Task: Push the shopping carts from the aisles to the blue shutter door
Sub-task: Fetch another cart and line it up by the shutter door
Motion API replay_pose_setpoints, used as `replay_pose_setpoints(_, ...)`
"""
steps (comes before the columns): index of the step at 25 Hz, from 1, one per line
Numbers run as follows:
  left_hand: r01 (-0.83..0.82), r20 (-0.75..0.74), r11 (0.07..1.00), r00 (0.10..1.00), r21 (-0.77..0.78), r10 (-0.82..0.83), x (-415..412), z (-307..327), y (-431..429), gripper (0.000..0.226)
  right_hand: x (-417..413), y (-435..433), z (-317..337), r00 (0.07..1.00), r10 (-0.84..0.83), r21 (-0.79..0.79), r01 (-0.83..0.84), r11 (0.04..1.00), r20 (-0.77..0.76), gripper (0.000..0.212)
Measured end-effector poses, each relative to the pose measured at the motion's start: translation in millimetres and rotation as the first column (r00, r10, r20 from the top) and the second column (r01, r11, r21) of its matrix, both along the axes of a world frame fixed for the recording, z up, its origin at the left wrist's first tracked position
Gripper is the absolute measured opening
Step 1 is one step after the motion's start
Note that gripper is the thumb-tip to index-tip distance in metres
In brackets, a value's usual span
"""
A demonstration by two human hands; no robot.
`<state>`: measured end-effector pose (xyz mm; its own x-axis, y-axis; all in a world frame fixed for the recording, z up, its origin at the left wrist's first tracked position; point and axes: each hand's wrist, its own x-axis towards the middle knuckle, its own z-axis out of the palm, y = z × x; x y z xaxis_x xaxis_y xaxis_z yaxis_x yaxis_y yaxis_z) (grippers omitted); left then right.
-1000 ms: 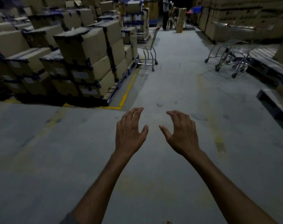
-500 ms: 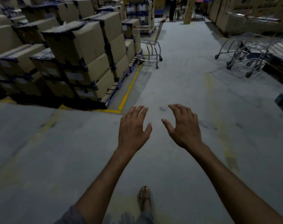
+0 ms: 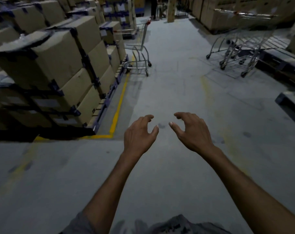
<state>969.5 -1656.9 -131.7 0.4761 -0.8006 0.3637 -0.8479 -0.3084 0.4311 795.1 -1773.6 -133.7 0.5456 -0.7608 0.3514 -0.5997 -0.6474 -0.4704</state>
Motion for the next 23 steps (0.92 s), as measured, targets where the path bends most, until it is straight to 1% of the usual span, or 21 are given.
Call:
replay_pose_setpoints(2, 0.033, 0.014, 0.999, 0.999, -0.008, -0.033, 20, -3, -42, 0.044, 20, -37, 3, 0.999, -0.017, 0.046, 0.015, 0.999, 0.046, 0.045)
replay_pose_setpoints(5, 0.082, 0.031, 0.997, 0.996, 0.0, -0.082, 50, -12, -116, 0.044, 43, -99, 4, 0.987, 0.011, 0.134, -0.033, 0.99, 0.161, 0.044)
replay_pose_setpoints(8, 0.114, 0.089, 0.994, 0.99, -0.003, -0.113, 80, -19, -198, 0.047, 62, -178, -2, 0.975, 0.035, 0.14, -0.067, 0.988, 0.22, 0.042)
replay_pose_setpoints(12, 0.128, 0.291, 0.992, 0.948, 0.013, -0.126, 122, -21, -312, 0.058, 93, -307, -16, 0.991, 0.013, 0.042, -0.018, 0.999, 0.132, 0.041)
replay_pose_setpoints(15, 0.117, 0.387, 0.993, 0.915, 0.02, -0.116, 148, -9, -387, 0.06, 121, -394, -19, 0.998, 0.044, 0.006, -0.044, 0.999, 0.047, 0.044)
replay_pose_setpoints(18, 0.092, 0.411, 0.996, 0.908, -0.006, -0.082, 177, 1, -450, 0.058, 153, -467, -16, 0.998, 0.069, -0.01, -0.069, 0.998, -0.01, 0.046)
replay_pose_setpoints(20, 0.068, 0.409, 0.998, 0.911, -0.005, -0.06, 201, 3, -489, 0.058, 178, -511, -17, 0.996, 0.086, -0.014, -0.087, 0.996, -0.02, 0.046)
replay_pose_setpoints(23, 0.048, 0.363, 0.999, 0.931, 0.01, -0.049, 241, -2, -548, 0.059, 221, -572, -20, 0.994, 0.105, -0.022, -0.105, 0.994, -0.01, 0.044)
